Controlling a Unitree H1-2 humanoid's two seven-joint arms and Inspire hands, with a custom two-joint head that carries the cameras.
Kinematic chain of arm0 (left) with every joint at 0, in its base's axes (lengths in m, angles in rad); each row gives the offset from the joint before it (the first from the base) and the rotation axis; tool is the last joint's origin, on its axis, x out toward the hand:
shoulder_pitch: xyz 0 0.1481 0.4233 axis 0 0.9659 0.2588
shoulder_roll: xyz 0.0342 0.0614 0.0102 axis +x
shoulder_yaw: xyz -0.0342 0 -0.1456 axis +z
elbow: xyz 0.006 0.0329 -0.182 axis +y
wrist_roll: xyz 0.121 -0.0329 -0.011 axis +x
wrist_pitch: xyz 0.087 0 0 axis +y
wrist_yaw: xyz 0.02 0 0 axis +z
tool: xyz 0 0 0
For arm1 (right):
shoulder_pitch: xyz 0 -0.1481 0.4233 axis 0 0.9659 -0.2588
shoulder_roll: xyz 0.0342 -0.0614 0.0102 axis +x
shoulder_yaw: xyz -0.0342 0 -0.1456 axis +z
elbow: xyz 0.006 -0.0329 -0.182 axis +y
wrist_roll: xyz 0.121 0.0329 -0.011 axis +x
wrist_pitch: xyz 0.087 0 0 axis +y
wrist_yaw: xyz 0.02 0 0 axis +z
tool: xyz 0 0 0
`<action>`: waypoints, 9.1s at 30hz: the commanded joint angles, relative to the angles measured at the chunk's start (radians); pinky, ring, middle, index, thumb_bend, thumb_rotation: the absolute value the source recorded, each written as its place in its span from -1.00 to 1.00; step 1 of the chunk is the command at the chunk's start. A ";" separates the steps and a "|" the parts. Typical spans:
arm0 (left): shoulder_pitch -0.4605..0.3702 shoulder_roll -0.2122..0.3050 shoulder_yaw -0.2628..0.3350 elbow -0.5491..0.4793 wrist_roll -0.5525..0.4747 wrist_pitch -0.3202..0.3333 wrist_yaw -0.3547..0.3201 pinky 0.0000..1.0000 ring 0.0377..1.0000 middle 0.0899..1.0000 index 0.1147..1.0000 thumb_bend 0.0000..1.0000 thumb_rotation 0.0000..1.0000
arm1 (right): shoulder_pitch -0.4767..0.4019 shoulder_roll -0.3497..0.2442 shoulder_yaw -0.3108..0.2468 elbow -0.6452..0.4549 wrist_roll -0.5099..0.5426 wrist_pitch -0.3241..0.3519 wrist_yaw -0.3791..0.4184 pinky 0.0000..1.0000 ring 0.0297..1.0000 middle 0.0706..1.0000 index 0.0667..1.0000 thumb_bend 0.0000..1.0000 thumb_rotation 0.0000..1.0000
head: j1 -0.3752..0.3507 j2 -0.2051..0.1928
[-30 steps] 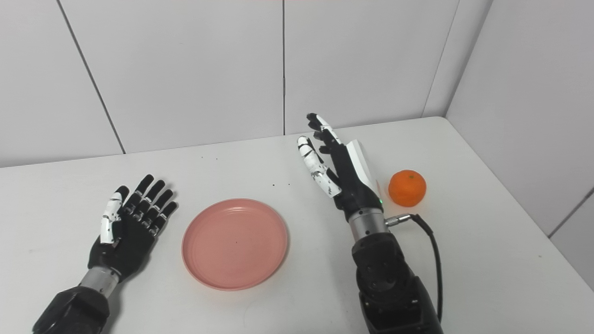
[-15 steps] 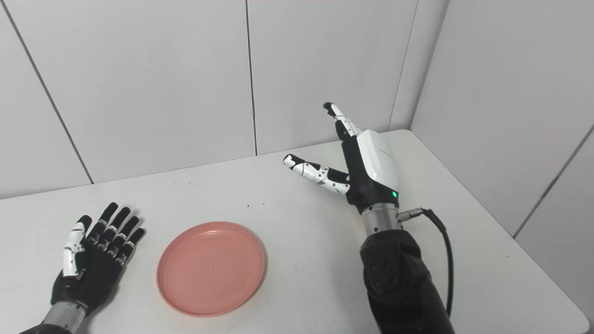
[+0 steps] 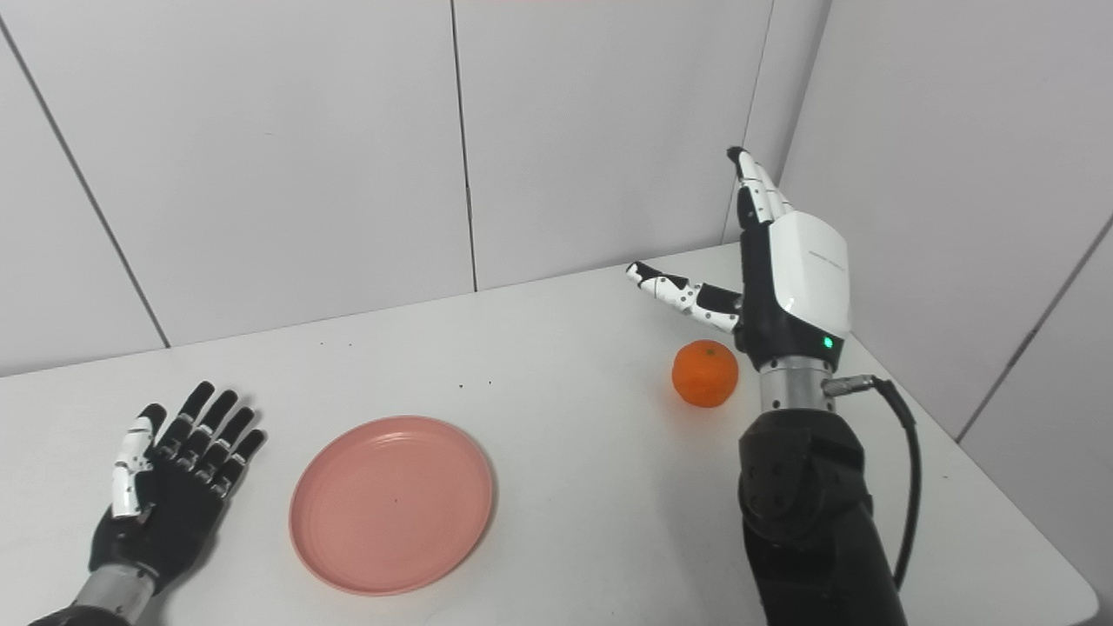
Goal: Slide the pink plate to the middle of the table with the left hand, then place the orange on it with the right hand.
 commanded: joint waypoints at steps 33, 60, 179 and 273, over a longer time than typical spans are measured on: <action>0.016 0.071 -0.083 -0.037 -0.125 0.054 0.142 1.00 1.00 1.00 1.00 -0.46 1.00 | -0.033 -0.023 -0.048 0.283 0.097 -0.007 0.038 0.55 0.76 0.83 0.85 0.86 -0.06 | -0.001 0.029; 0.020 0.075 -0.092 -0.049 -0.138 0.054 0.176 1.00 1.00 1.00 1.00 -0.44 1.00 | -0.038 -0.064 -0.057 0.394 0.119 -0.005 0.093 0.53 0.75 0.82 0.84 0.92 -0.21 | 0.002 0.047; 0.058 -0.142 -0.121 -0.113 0.129 0.048 0.167 0.88 0.86 0.87 0.85 -0.31 1.00 | -0.235 0.156 0.438 0.185 0.020 -0.047 0.206 -0.37 -0.22 -0.09 -0.10 0.04 -0.73 | 0.615 0.170; 0.045 -0.170 -0.100 -0.113 0.191 0.041 0.169 0.79 0.81 0.83 0.81 -0.28 1.00 | -0.170 0.142 0.593 0.281 -0.004 -0.066 0.370 0.30 0.53 0.61 0.61 0.91 -0.50 | 0.685 0.205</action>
